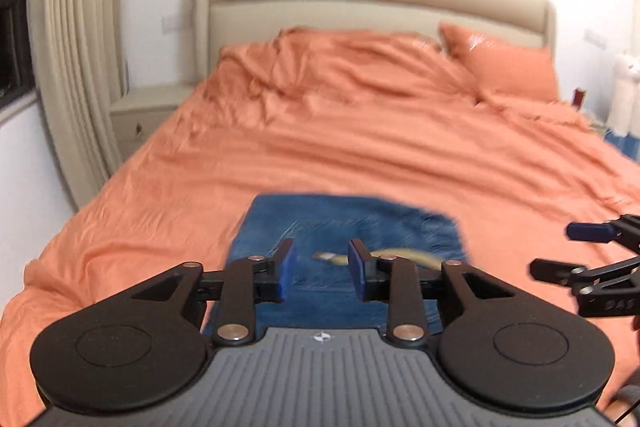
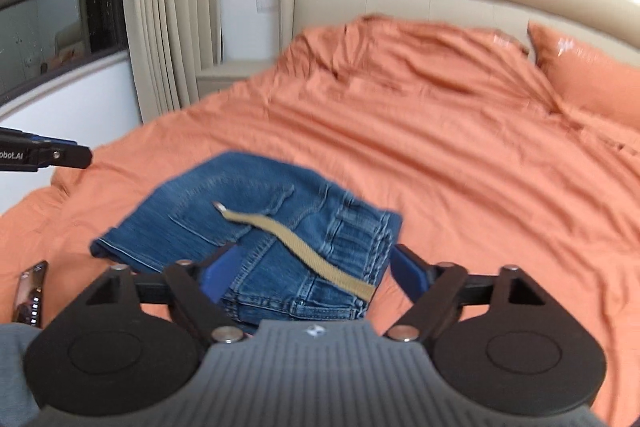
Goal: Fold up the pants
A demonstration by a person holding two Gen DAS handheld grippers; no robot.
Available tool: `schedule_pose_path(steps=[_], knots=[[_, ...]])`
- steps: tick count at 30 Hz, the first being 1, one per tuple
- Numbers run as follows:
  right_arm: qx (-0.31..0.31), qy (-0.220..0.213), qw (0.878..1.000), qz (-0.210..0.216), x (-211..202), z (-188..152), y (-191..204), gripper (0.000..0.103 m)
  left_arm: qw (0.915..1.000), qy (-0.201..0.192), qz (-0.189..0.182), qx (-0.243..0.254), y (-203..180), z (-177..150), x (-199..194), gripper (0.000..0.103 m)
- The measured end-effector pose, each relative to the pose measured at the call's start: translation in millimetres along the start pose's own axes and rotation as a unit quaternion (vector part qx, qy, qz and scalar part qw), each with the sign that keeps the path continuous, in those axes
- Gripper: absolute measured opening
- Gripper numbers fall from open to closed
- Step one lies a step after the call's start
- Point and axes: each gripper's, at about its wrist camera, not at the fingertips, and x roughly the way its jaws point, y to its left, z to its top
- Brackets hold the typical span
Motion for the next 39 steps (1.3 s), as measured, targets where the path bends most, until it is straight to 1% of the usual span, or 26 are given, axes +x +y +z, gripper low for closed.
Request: schedule_pose_path(steps=[2, 4, 7, 9, 10, 13, 14, 17, 19, 21, 24, 27, 30, 33, 35, 39], knots=[[-0.001, -0.014, 1.000, -0.005, -20.6, 1.5, 3.7, 0.080, 0.9998, -0.020, 0.007, -0.005, -15.3, 1.0, -16.4, 0.042], [0.005, -0.016, 1.000, -0.008, -37.4, 2.2, 6.1, 0.081, 0.9991, -0.037, 0.011, -0.017, -28.6, -1.5, -30.7, 0.046], [0.019, -0.018, 0.999, -0.022, -57.4, 0.0, 10.1, 0.080, 0.9975, -0.045, 0.013, -0.054, -43.9, -10.0, -46.9, 0.049], [0.030, -0.021, 0.999, -0.034, -67.6, -2.9, 11.3, 0.081, 0.9967, -0.040, 0.010, -0.069, -50.5, -15.9, -51.8, 0.060], [0.037, -0.024, 0.998, -0.040, -71.9, -4.9, 12.0, 0.081, 0.9966, -0.037, 0.014, -0.072, -52.5, -19.7, -51.6, 0.062], [0.044, -0.041, 0.997, -0.048, -85.4, -15.3, 16.9, 0.081, 0.9977, -0.032, 0.036, -0.049, -63.1, -31.7, -48.8, 0.069], [0.042, -0.042, 0.997, -0.050, -87.5, -19.7, 19.3, 0.081, 0.9978, -0.031, 0.042, -0.041, -65.9, -35.5, -47.4, 0.075], [0.042, -0.047, 0.997, -0.055, -89.1, -31.8, 25.6, 0.081, 0.9970, -0.035, 0.056, -0.041, -70.9, -46.3, -47.0, 0.079], [0.050, -0.054, 0.995, -0.061, -89.5, -40.7, 29.3, 0.081, 0.9964, -0.031, 0.063, -0.048, -71.1, -51.6, -44.9, 0.079], [0.050, -0.056, 0.996, -0.057, -87.4, -48.3, 33.2, 0.081, 0.9953, -0.023, 0.074, -0.058, -67.2, -58.3, -42.0, 0.080], [0.038, -0.045, 0.997, -0.047, -78.0, -54.4, 38.7, 0.081, 0.9938, -0.004, 0.079, -0.078, -60.4, -67.8, -33.8, 0.080], [0.044, -0.038, 0.997, -0.057, -67.5, -61.6, 40.7, 0.081, 0.9919, 0.017, 0.090, -0.088, -54.9, -75.5, -24.4, 0.080], [0.055, -0.031, 0.997, -0.046, -59.7, -66.8, 39.7, 0.081, 0.9914, 0.029, 0.091, -0.089, -54.9, -80.8, -19.9, 0.080], [0.061, -0.023, 0.997, -0.052, -53.5, -69.5, 41.0, 0.081, 0.9910, 0.043, 0.089, -0.090, -54.4, -82.8, -14.9, 0.080], [0.062, -0.016, 0.997, -0.049, -50.7, -71.9, 41.8, 0.081, 0.9910, 0.049, 0.087, -0.090, -54.1, -83.4, -12.0, 0.080], [0.061, -0.008, 0.997, -0.050, -48.2, -74.8, 42.8, 0.081, 0.9912, 0.053, 0.084, -0.087, -55.8, -83.6, -10.8, 0.080]])
